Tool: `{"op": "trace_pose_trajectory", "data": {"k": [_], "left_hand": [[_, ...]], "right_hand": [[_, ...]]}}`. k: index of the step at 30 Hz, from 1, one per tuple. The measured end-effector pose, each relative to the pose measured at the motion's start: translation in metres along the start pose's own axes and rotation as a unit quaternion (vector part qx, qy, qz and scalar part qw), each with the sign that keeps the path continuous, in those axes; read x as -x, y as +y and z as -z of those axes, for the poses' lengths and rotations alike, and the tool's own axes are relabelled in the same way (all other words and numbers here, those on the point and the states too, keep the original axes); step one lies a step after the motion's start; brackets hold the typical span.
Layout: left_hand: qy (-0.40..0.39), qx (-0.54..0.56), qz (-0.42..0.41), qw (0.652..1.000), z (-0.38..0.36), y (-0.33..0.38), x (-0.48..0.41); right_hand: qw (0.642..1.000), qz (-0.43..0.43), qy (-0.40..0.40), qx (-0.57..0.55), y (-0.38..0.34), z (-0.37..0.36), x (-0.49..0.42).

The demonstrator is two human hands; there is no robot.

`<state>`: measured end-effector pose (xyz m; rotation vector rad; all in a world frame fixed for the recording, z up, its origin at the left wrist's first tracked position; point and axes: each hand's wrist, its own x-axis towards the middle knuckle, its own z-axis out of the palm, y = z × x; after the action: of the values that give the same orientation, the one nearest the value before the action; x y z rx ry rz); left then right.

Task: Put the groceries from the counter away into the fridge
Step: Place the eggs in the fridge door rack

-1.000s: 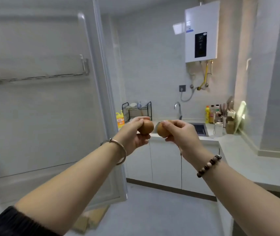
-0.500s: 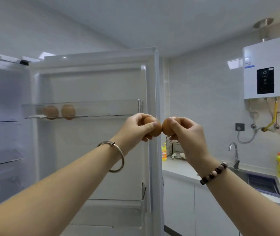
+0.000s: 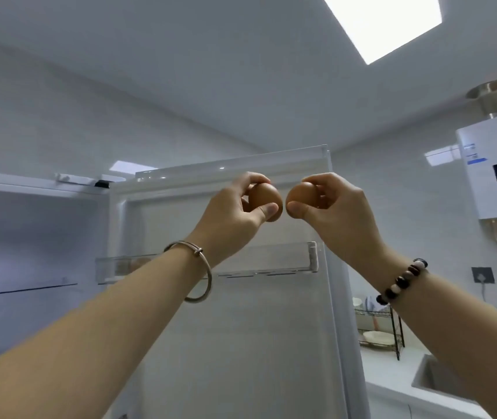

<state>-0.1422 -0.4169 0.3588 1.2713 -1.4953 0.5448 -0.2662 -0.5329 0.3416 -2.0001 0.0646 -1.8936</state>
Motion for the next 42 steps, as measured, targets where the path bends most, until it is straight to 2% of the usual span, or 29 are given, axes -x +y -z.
{"op": "trace_pose_trajectory", "data": {"k": [5,10,14,17,22,26,32,35,42], "left_hand": [[-0.011,-0.036,0.016,0.999,0.052,-0.045,-0.023],[-0.080,-0.033,0.072,0.994,0.086,-0.098,-0.028],[-0.162,-0.041,0.096,0.981,0.089,-0.127,-0.033],[-0.234,-0.060,0.095,0.966,0.080,-0.140,-0.037],[-0.324,-0.084,0.102,0.937,0.070,-0.152,-0.046],[-0.387,-0.031,0.128,0.912,0.064,-0.155,-0.050],[-0.398,-0.004,0.136,0.907,0.060,-0.159,-0.048],[-0.408,-0.033,0.145,0.901,0.061,-0.160,-0.048],[-0.418,-0.072,0.147,0.893,0.062,-0.161,-0.050]], "right_hand": [[0.997,-0.038,-0.031,0.067,-0.007,-0.045,-0.024],[0.985,-0.089,-0.092,0.116,-0.003,-0.088,-0.029],[0.968,-0.122,-0.151,0.159,0.000,-0.118,-0.031],[0.953,-0.172,-0.198,0.151,0.002,-0.130,-0.036],[0.940,-0.203,-0.216,0.172,0.005,-0.128,-0.048],[0.919,-0.213,-0.263,0.202,0.008,-0.121,-0.052],[0.914,-0.183,-0.278,0.234,0.020,-0.120,-0.046],[0.913,-0.182,-0.288,0.222,0.022,-0.117,-0.046],[0.865,-0.208,-0.385,0.246,0.022,-0.116,-0.044]]}}
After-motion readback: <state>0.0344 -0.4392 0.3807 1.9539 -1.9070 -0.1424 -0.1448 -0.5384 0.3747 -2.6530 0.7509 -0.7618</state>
